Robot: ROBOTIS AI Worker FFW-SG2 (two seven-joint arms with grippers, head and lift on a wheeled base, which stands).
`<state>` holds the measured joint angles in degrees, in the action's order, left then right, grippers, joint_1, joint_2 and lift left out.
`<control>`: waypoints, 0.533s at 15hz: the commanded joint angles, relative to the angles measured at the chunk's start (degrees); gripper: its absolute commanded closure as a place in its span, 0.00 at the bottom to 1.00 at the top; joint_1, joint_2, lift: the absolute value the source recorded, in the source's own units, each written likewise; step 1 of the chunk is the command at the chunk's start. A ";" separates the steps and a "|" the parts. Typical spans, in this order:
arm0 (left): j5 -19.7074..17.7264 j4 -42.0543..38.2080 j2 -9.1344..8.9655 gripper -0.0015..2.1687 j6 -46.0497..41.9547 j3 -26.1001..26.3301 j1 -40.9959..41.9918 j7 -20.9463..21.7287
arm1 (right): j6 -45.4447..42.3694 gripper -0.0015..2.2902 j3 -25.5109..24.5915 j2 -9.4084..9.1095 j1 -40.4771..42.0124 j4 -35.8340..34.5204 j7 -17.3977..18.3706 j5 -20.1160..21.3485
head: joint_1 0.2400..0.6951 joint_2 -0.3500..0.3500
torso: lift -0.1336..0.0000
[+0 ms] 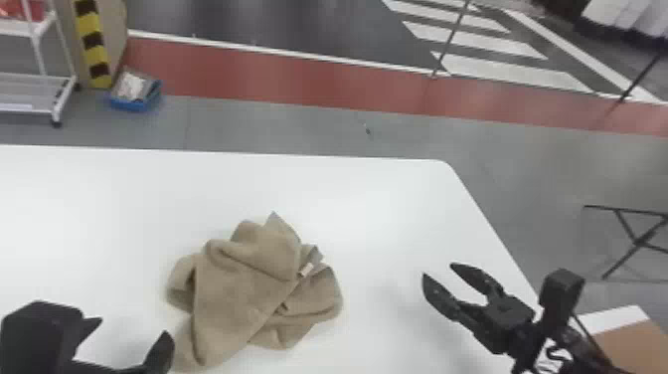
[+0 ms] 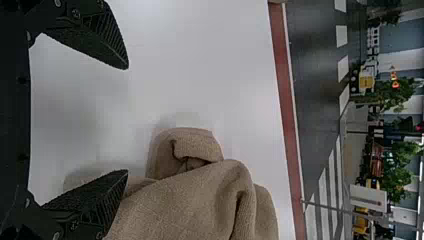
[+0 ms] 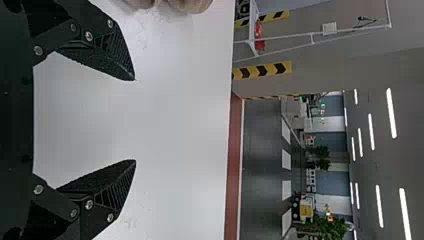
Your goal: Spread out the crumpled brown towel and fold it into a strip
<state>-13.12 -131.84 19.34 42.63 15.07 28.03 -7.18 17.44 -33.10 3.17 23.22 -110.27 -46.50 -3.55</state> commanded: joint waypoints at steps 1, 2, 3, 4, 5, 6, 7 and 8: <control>-1.03 -0.44 0.00 0.07 1.63 0.66 -0.44 2.53 | -0.25 0.15 -1.88 0.00 -0.19 0.58 0.01 -1.20 | 1.00 0.00 | 0.07; -1.73 -0.35 0.00 0.09 1.45 0.75 -0.52 3.58 | 0.10 0.15 -2.23 0.00 -0.46 0.58 0.01 -1.29 | 1.00 0.00 | 0.07; -2.44 -0.35 0.00 0.10 1.45 0.93 -0.61 4.72 | 0.63 0.15 -2.58 0.00 -0.72 0.58 0.01 -1.46 | 1.00 0.00 | 0.07; -2.70 -0.35 0.00 0.10 1.45 1.54 -0.88 5.25 | 0.63 0.15 -2.67 -0.09 -0.81 0.49 0.01 -1.46 | 1.00 0.00 | 0.07; -2.70 0.00 0.00 0.10 1.10 2.16 -1.14 5.60 | 0.63 0.15 -2.58 -0.27 -0.81 0.49 0.01 -1.46 | 1.00 0.00 | 0.07; -2.44 0.53 0.00 0.10 0.04 2.69 -1.49 5.95 | 0.63 0.15 -2.50 -0.53 -0.81 0.23 0.01 -1.37 | 1.00 0.00 | 0.07; -1.56 1.23 0.00 0.10 -0.31 3.48 -1.93 5.95 | 0.63 0.15 -2.41 -0.62 -0.81 0.14 0.01 -1.46 | 1.00 0.00 | 0.07; -0.59 1.76 0.00 0.11 -0.31 4.27 -2.37 5.78 | 0.45 0.15 -2.50 -0.71 -0.81 0.14 0.01 -1.46 | 1.00 0.00 | 0.07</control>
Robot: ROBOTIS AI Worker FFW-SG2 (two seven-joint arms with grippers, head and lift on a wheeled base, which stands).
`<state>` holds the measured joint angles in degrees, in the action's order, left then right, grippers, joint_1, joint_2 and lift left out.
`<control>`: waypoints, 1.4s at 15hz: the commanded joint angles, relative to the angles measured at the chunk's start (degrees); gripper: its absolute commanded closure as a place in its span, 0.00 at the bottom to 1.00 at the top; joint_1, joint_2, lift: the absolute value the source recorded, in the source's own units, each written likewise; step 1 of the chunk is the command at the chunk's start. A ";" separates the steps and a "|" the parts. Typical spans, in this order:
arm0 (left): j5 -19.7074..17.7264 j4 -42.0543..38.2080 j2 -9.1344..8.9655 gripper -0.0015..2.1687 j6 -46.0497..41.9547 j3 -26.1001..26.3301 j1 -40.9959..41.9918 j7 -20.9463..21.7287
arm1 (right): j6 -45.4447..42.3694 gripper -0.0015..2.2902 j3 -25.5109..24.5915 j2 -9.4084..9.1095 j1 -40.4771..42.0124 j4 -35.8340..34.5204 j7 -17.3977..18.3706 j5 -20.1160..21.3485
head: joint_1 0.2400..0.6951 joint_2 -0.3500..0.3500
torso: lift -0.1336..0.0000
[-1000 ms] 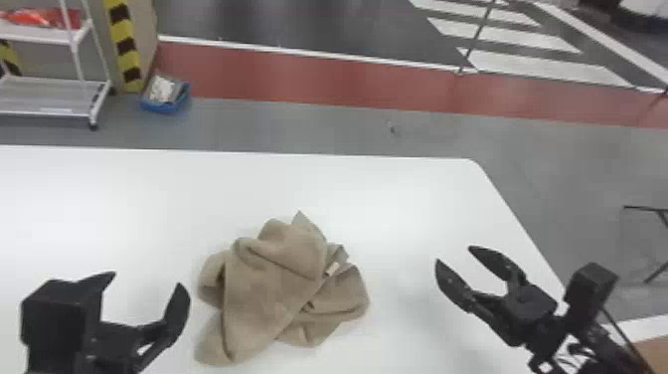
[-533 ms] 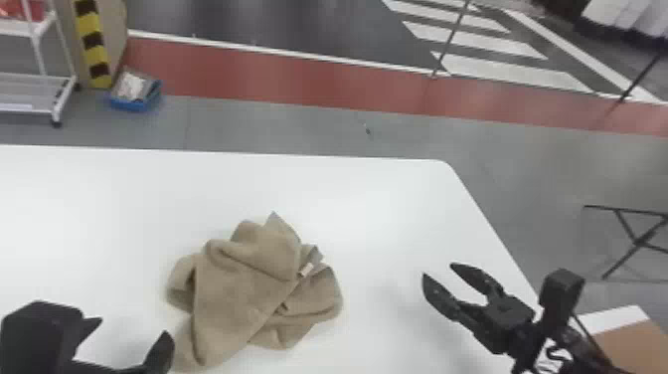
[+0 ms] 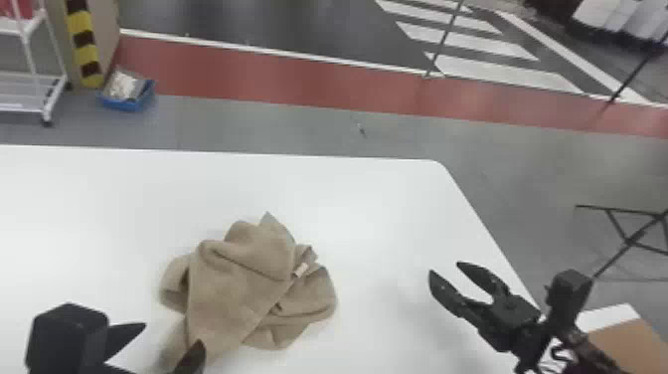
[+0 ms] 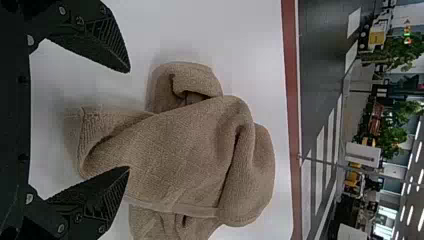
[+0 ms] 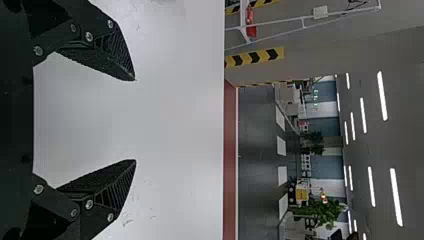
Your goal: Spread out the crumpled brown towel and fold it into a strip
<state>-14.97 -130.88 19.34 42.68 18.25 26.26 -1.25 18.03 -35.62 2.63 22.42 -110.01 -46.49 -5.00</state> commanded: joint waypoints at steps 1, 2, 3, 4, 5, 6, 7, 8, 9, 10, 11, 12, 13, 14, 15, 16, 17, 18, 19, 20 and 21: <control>2.49 1.24 0.00 0.15 -0.35 1.87 -0.86 -0.95 | -0.14 0.15 -0.07 -0.16 0.00 -0.03 0.09 -0.10 | 1.00 0.00 | 0.07; 3.10 1.33 0.00 0.19 -0.18 2.05 -0.95 -1.12 | -0.14 0.15 -0.15 -0.16 0.00 -0.03 0.09 -0.10 | 1.00 0.00 | 0.07; 3.19 1.33 0.09 0.24 -0.18 2.05 -0.95 -1.12 | -0.14 0.15 -0.33 -0.16 0.00 0.06 0.09 -0.10 | 1.00 0.00 | 0.07; 3.63 1.07 0.18 0.25 0.17 2.05 -0.95 -1.12 | -0.31 0.15 -0.42 -0.16 0.00 0.06 0.09 -0.18 | 1.00 0.00 | 0.07; 3.98 0.89 0.26 0.25 0.88 2.05 -0.95 -1.12 | -0.31 0.15 -0.33 -0.16 0.00 0.06 0.09 -0.10 | 1.00 0.00 | 0.07; 4.07 0.71 0.35 0.25 1.23 2.05 -0.78 -1.03 | -0.31 0.15 -0.24 -0.16 0.00 0.06 0.09 -0.18 | 1.00 0.00 | 0.07; 4.33 0.28 0.44 0.25 1.76 2.05 -0.51 -0.95 | -0.31 0.15 -0.07 -0.16 -0.27 0.06 0.09 -0.10 | 1.00 0.00 | 0.07; 4.51 -0.43 0.53 0.25 2.81 1.96 -0.25 -0.77 | -0.31 0.15 0.02 -0.16 -0.36 0.06 0.09 -0.10 | 1.00 0.00 | 0.07; 4.51 -1.22 0.97 0.25 4.39 1.78 0.02 -0.42 | -0.31 0.15 0.20 -0.16 -0.44 0.06 0.09 -0.10 | 1.00 0.00 | 0.07; 4.51 -1.57 1.05 0.25 5.10 1.70 0.37 -0.33 | -0.31 0.15 0.46 -0.16 -0.44 -0.03 0.09 -0.10 | 1.00 0.00 | 0.07; 5.03 -1.57 1.14 0.25 5.10 1.87 0.46 -0.16 | -0.31 0.15 0.72 -0.16 -0.53 -0.11 0.09 -0.10 | 1.00 0.00 | 0.07; 5.21 -1.48 1.14 0.25 5.10 1.96 0.46 -0.16 | -0.31 0.15 0.81 -0.16 -0.53 -0.11 0.09 -0.10 | 1.00 0.00 | 0.07; 5.12 -1.13 1.05 0.33 5.10 2.05 0.28 -0.07 | -0.31 0.15 0.99 -0.16 -0.53 -0.29 0.09 -0.10 | 1.00 0.00 | 0.07; 5.12 -0.78 0.97 0.33 5.10 2.22 0.02 -0.07 | -0.31 0.15 1.08 -0.25 -0.53 -0.38 0.09 -0.10 | 1.00 0.00 | 0.07; 5.12 -0.52 0.88 0.33 5.10 2.31 -0.25 -0.07 | -0.31 0.15 0.99 -0.34 -0.44 -0.47 0.09 -0.10 | 1.00 0.00 | 0.07; 5.12 -0.34 0.70 0.33 5.10 2.49 -0.34 -0.07 | -0.31 0.15 0.90 -0.34 -0.36 -0.47 0.09 -0.10 | 1.00 0.00 | 0.07; 5.21 -0.25 0.70 0.33 5.10 2.93 -0.51 -0.07 | -0.49 0.15 0.81 -0.34 -0.27 -0.47 0.09 -0.10 | 1.00 0.00 | 0.07; 5.30 -0.25 0.62 0.34 5.10 3.02 -0.51 -0.07 | -0.49 0.15 0.81 -0.34 -0.18 -0.55 0.09 -0.10 | 1.00 0.00 | 0.07; 5.30 -0.43 0.62 0.36 5.10 3.02 -0.51 -0.07 | -0.49 0.15 0.99 -0.34 -0.18 -0.55 0.09 -0.18 | 1.00 0.00 | 0.07; 5.21 -0.52 0.53 0.63 4.92 3.10 -0.51 -1.03 | -0.66 0.15 1.43 -0.60 -0.18 -0.91 0.09 -0.10 | 1.00 0.00 | 0.07; 4.86 -0.52 0.53 0.79 4.39 3.10 -0.42 -2.18 | -1.02 0.15 2.13 -0.69 -0.18 -1.35 0.09 -0.10 | 1.00 0.00 | 0.07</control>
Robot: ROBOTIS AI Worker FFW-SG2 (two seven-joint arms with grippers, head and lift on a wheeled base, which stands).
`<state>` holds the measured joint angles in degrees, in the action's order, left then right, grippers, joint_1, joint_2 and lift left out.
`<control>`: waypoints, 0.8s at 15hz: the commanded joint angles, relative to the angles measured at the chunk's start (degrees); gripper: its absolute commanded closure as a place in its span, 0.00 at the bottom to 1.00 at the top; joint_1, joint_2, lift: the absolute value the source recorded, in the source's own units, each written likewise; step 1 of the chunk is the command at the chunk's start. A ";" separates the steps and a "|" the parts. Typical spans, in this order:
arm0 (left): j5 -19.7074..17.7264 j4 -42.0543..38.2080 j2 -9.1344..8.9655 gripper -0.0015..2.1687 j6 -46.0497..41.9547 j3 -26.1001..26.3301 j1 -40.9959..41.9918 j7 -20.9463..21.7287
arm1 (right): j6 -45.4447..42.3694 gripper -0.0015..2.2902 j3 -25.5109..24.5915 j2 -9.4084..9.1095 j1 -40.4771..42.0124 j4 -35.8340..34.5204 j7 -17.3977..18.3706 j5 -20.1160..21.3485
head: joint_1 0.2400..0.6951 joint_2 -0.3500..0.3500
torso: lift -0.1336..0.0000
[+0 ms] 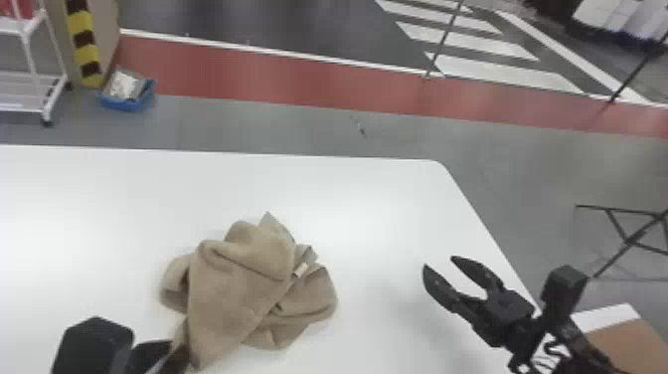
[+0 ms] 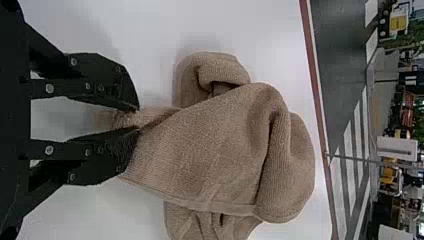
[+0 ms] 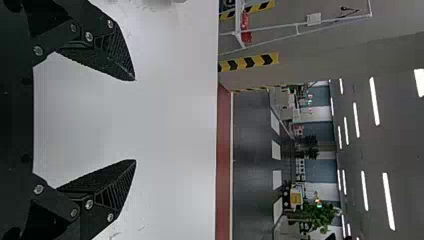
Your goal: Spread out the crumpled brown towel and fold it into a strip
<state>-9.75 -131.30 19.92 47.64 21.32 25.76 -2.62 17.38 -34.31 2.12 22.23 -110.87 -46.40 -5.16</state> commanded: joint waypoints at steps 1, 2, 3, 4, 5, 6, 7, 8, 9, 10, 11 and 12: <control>-0.71 0.43 -0.06 0.81 -2.68 -0.05 0.08 -1.07 | -1.25 0.15 1.53 -0.28 -0.34 -0.84 0.00 0.07 | 1.00 0.00 | 0.07; -0.97 0.60 -0.06 0.81 -3.38 -0.23 0.17 -0.81 | -1.43 0.15 2.14 -0.36 -0.70 -1.81 0.00 -0.11 | 1.00 0.00 | 0.07; -0.97 0.60 -0.06 0.83 -4.08 -0.23 0.52 -0.98 | -1.43 0.15 3.20 -0.36 -1.22 -3.13 0.00 -0.11 | 1.00 0.00 | 0.07; -1.06 0.52 -0.06 0.83 -4.61 -0.23 0.61 -1.07 | -0.55 0.15 4.78 -0.36 -1.49 -3.74 0.00 -0.11 | 1.00 0.00 | 0.07; -1.32 0.43 -0.06 0.83 -4.96 -0.23 0.69 -1.16 | 1.03 0.15 6.80 -0.36 -2.10 -4.71 0.00 -0.11 | 1.00 0.00 | 0.07; -1.32 0.43 -0.06 0.83 -4.96 -0.14 0.69 -1.16 | 2.27 0.15 8.91 -0.45 -2.45 -5.24 0.00 -0.37 | 1.00 0.00 | 0.07; -1.32 0.52 -0.06 0.83 -5.14 0.04 0.69 -1.16 | 4.20 0.15 11.28 -0.45 -3.24 -5.77 0.08 -0.72 | 1.00 0.00 | 0.07; -1.24 0.52 -0.06 0.83 -5.14 0.12 0.61 -1.25 | 6.31 0.15 13.22 -0.45 -4.04 -5.85 0.08 -0.72 | 1.00 0.00 | 0.07; -1.24 0.43 -0.06 0.83 -5.14 0.12 0.69 -1.25 | 8.77 0.18 15.50 -0.36 -5.00 -6.29 0.17 -0.28 | 1.00 0.03 | 0.07; -1.24 0.25 -0.06 0.83 -5.14 0.12 0.69 -1.34 | 10.18 0.22 16.99 -0.36 -5.71 -6.29 0.08 -0.20 | 1.00 0.10 | 0.07; -1.06 0.25 0.12 0.83 -4.96 0.12 0.78 -1.51 | 11.23 0.22 18.66 -0.36 -6.67 -6.20 -0.09 -1.08 | 1.00 0.13 | 0.07; -0.97 0.17 0.21 0.83 -4.96 0.12 0.78 -1.51 | 12.28 0.22 20.25 -0.19 -7.29 -6.03 -0.53 -2.48 | 1.00 0.16 | 0.07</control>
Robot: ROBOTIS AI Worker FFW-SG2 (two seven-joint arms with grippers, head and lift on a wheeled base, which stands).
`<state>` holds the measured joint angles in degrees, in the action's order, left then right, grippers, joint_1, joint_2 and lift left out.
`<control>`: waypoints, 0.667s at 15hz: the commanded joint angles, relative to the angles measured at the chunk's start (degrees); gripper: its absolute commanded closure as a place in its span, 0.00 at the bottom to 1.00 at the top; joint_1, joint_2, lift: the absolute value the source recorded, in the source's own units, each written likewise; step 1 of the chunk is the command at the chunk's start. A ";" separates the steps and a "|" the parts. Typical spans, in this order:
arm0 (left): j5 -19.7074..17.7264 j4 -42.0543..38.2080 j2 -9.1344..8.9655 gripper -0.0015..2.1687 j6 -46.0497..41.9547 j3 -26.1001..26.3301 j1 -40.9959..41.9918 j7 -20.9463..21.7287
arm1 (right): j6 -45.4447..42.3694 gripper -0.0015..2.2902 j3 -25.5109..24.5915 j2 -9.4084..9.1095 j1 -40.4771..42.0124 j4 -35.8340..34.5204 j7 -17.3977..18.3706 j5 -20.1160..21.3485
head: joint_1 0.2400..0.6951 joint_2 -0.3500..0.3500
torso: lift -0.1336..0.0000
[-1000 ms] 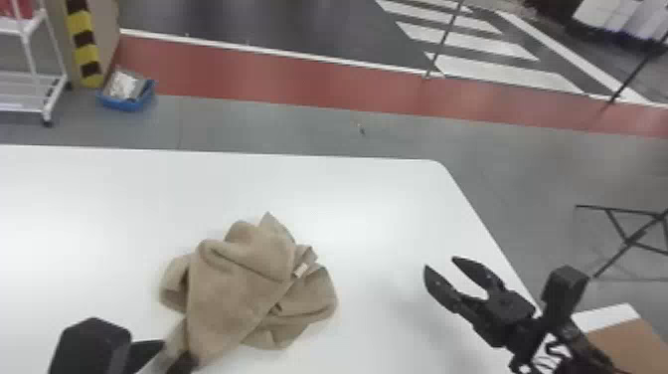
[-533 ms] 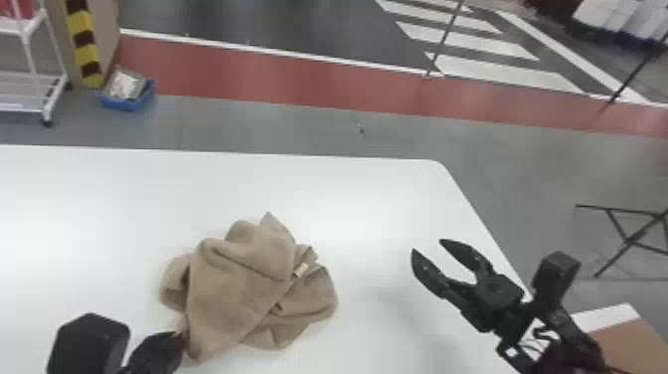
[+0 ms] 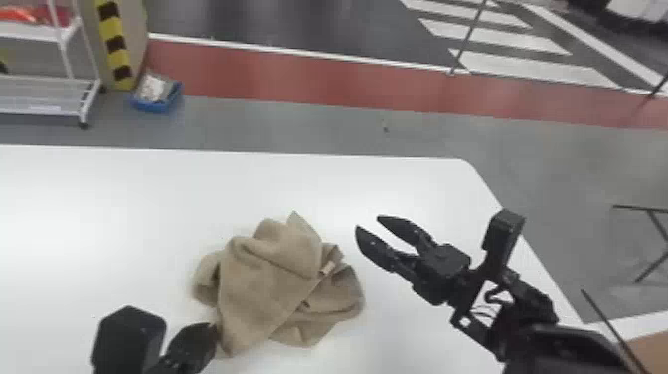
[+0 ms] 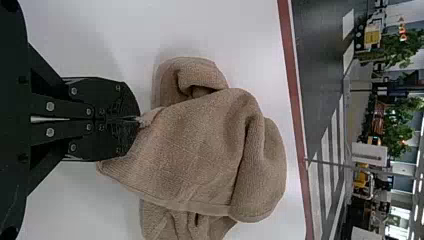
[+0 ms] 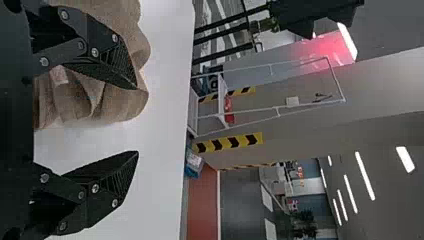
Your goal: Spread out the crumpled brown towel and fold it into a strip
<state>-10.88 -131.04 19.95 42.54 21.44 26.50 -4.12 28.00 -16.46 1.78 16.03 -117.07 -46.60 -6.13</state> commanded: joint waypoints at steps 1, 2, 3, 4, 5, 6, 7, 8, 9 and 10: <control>0.16 -0.09 0.17 0.83 0.13 0.00 0.04 -0.02 | 2.90 0.22 4.33 0.33 -1.52 0.27 -0.51 -2.31 | 1.00 0.19 | 0.07; 0.16 -0.36 0.17 0.83 0.48 0.09 0.04 -0.02 | 3.42 0.22 5.91 0.25 -1.79 0.27 -0.42 -1.25 | 1.00 0.22 | 0.07; 0.24 -0.53 0.26 0.83 0.48 0.18 0.04 -0.02 | 4.66 0.22 6.44 0.25 -2.14 0.27 -0.42 -0.81 | 1.00 0.26 | 0.07; 0.24 -0.53 0.35 0.83 0.48 0.27 0.13 -0.02 | 5.53 0.22 6.53 0.25 -2.32 0.62 -0.25 -0.29 | 1.00 0.29 | 0.07; 0.24 -0.53 0.35 0.83 0.48 0.18 0.13 -0.02 | 5.53 0.22 6.53 0.25 -2.32 0.88 -0.16 0.15 | 1.00 0.32 | 0.07; 0.24 -0.53 0.44 0.83 0.48 0.00 0.13 -0.02 | 6.06 0.22 6.44 0.33 -2.05 0.97 -0.16 0.42 | 1.00 0.33 | 0.07; 0.24 -0.44 0.44 0.83 0.48 0.09 -0.05 -0.02 | 6.24 0.22 6.26 0.33 -1.70 0.97 -0.16 0.50 | 1.00 0.33 | 0.07; 0.24 -0.44 0.44 0.83 0.48 0.18 -0.05 -0.02 | 6.41 0.22 6.18 0.33 -1.61 0.97 -0.25 0.50 | 1.00 0.33 | 0.07; 0.24 -0.36 0.35 0.83 0.31 0.35 -0.05 0.07 | 6.59 0.23 6.26 0.33 -1.61 1.14 -0.25 0.59 | 1.00 0.33 | 0.07; 0.24 -0.27 0.35 0.83 0.31 0.35 -0.05 0.07 | 7.64 0.33 6.53 0.51 -1.88 1.23 -0.42 0.59 | 1.00 0.33 | 0.07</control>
<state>-10.63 -131.43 20.35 42.91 21.72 26.46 -4.05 34.67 -10.15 2.16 14.37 -116.00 -46.92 -5.57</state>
